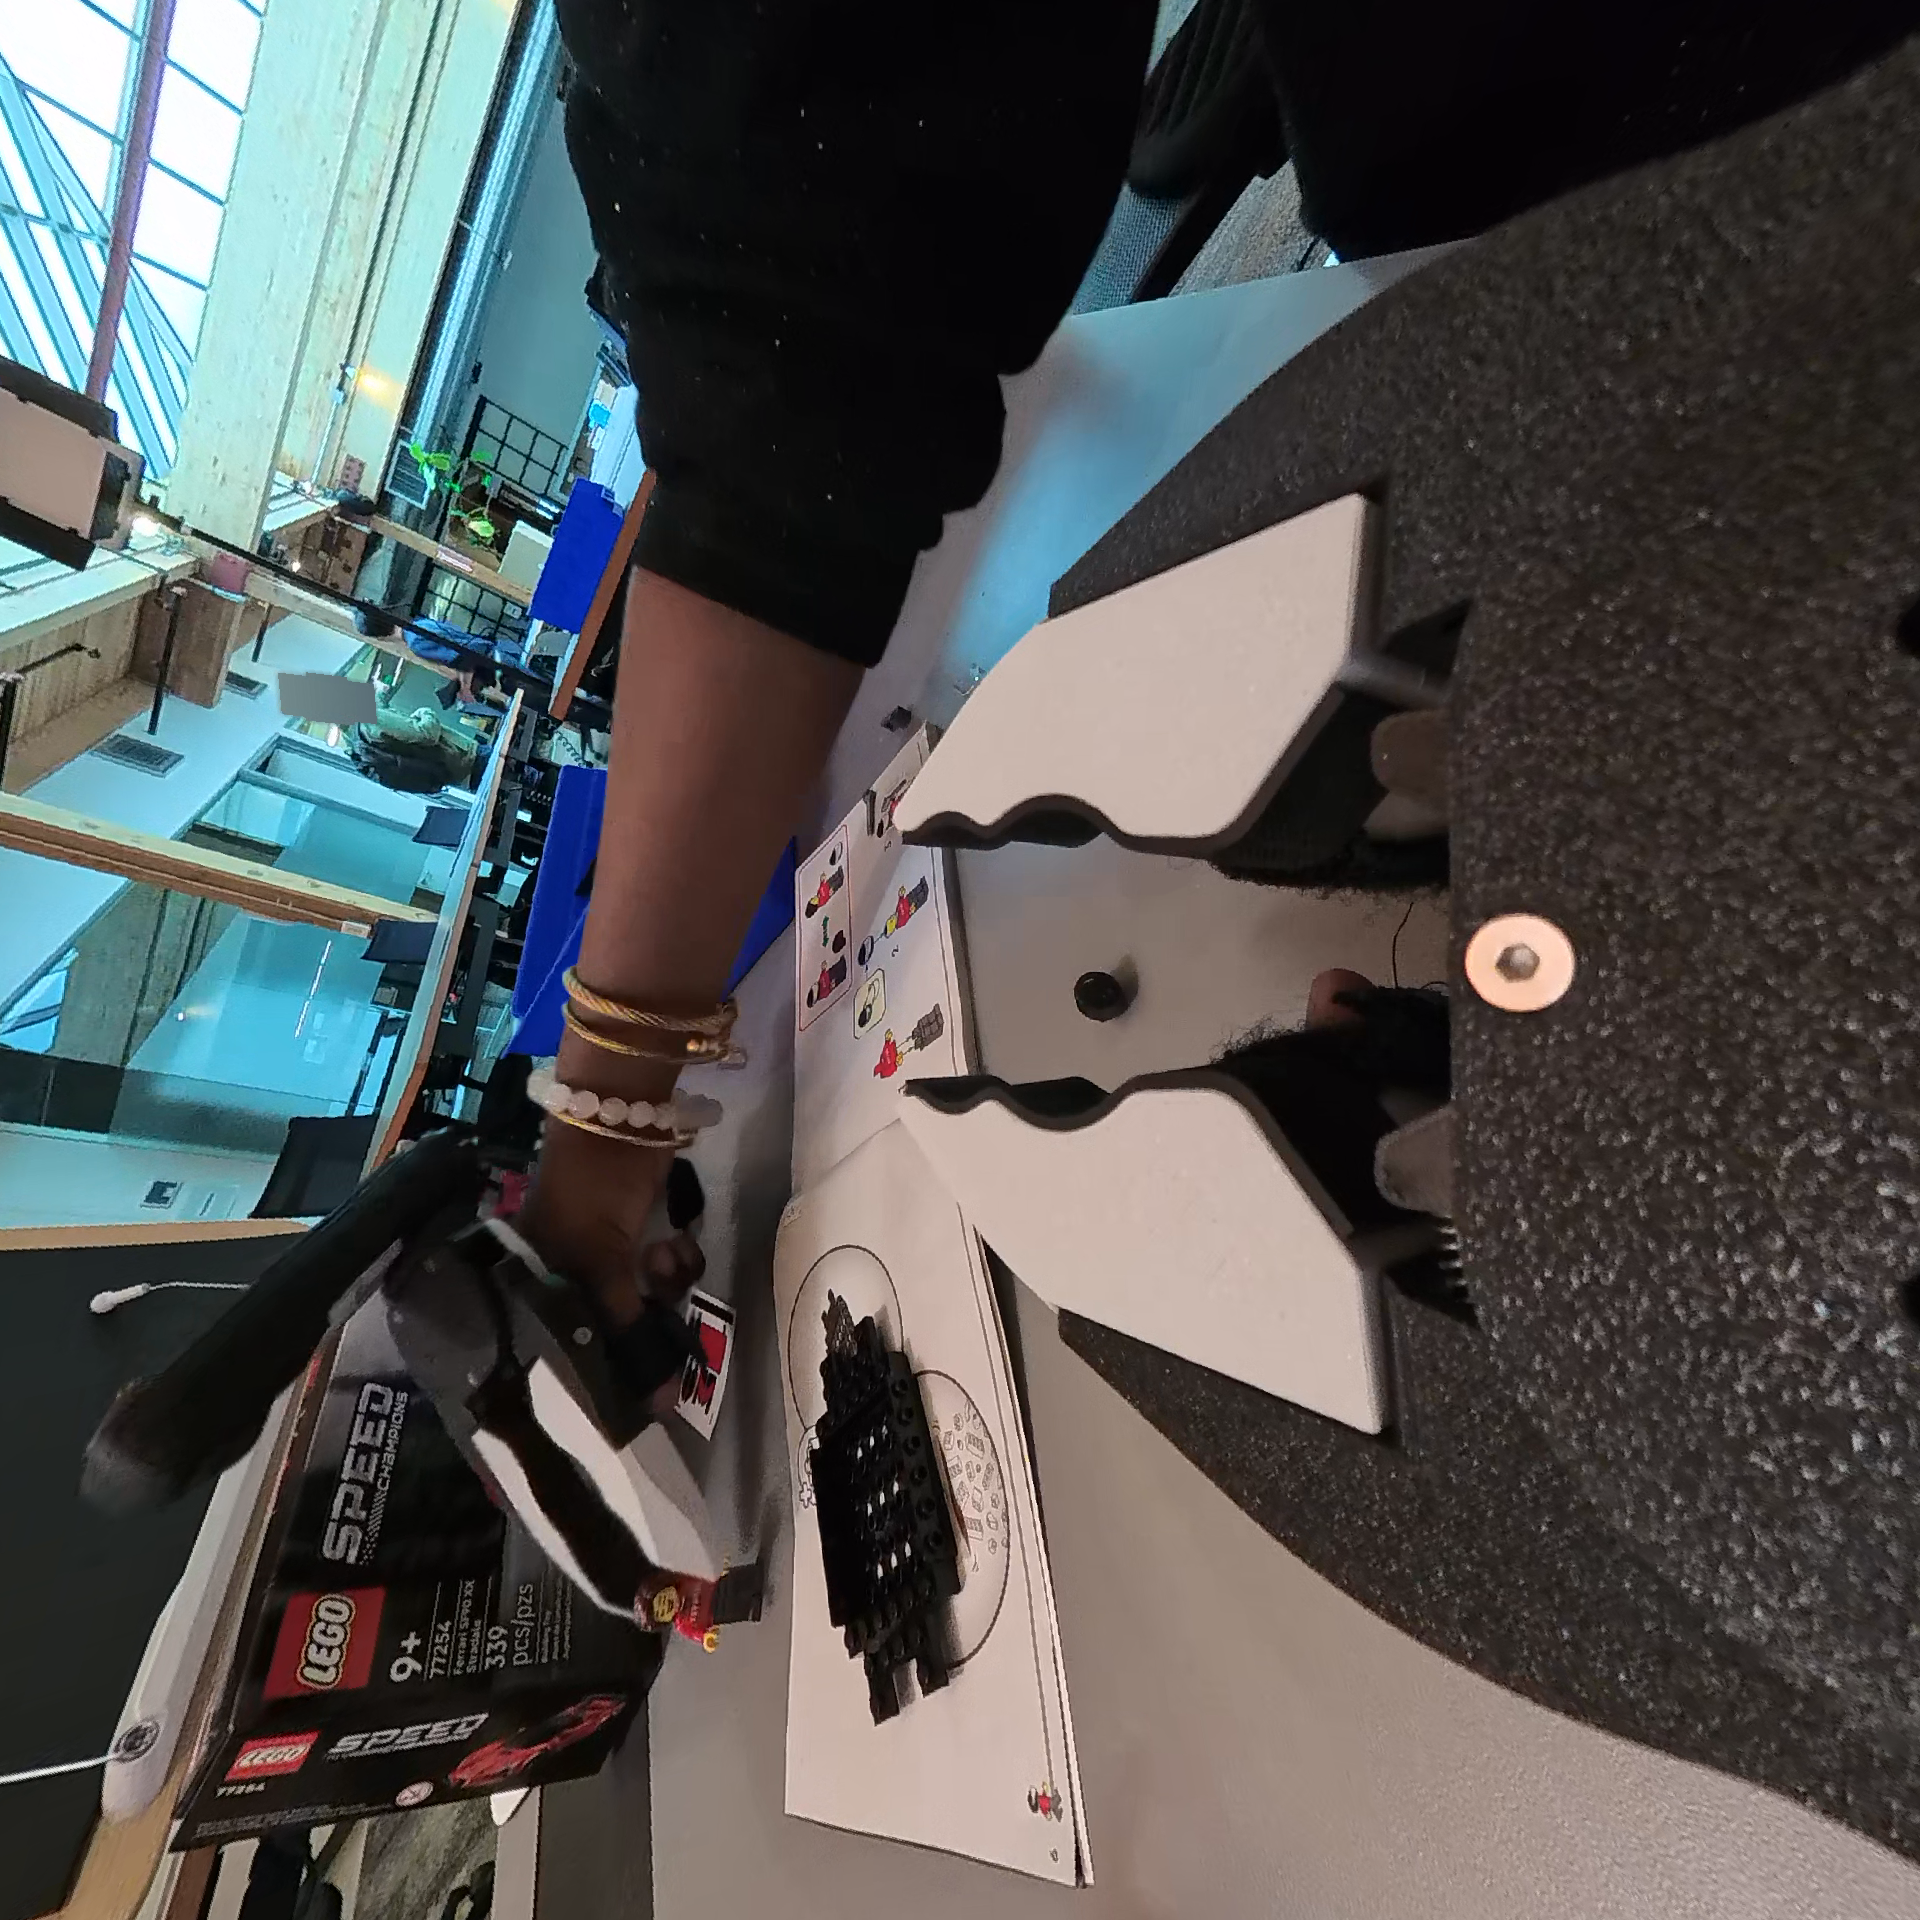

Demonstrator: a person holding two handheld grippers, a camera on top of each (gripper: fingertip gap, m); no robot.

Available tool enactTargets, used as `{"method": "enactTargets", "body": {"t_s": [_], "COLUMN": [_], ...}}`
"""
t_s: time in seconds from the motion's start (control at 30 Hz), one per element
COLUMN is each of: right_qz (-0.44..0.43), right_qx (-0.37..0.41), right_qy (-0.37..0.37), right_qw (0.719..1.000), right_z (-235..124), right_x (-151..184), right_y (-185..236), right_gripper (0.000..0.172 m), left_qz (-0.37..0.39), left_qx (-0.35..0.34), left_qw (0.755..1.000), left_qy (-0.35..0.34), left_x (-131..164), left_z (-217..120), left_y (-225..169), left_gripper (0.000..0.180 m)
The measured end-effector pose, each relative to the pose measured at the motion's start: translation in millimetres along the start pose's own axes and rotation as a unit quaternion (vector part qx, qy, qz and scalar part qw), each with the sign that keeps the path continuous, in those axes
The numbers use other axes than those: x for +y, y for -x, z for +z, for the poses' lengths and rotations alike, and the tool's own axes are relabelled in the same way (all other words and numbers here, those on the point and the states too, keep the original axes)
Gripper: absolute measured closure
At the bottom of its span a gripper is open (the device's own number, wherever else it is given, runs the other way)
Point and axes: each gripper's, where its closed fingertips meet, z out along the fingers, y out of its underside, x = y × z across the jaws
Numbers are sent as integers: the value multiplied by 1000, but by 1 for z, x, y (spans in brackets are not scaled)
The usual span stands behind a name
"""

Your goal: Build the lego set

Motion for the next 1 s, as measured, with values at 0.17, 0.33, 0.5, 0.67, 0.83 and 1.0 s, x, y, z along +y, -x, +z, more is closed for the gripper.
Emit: {"method": "enactTargets", "body": {"t_s": [0.17, 0.33, 0.5, 0.67, 0.83, 1.0], "right_qz": [5, -6, -25, -46, -61, -92], "right_qx": [35, 30, -18, -73, -90, -69], "right_qy": [93, 106, 126, 124, 127, 137], "right_qw": [995, 994, 992, 988, 986, 984], "right_z": [1, 3, 2, -1, -3, -4], "right_x": [9, 2, 4, 7, 9, 9], "right_y": [0, -2, -1, -6, -9, -13], "right_gripper": [142, 158, 158, 158, 158, 153], "left_qz": [0, 3, 4, 5, 6, 6], "left_qx": [1, 2, 2, 3, 2, 1], "left_qw": [1000, 1000, 1000, 1000, 1000, 1000], "left_qy": [0, -1, -1, 0, -1, -1], "left_x": [0, 0, 0, 0, 0, 0], "left_z": [0, 0, 0, 0, 0, 0], "left_y": [0, -1, -1, -1, -1, -1], "left_gripper": [139, 139, 139, 140, 140, 140]}}
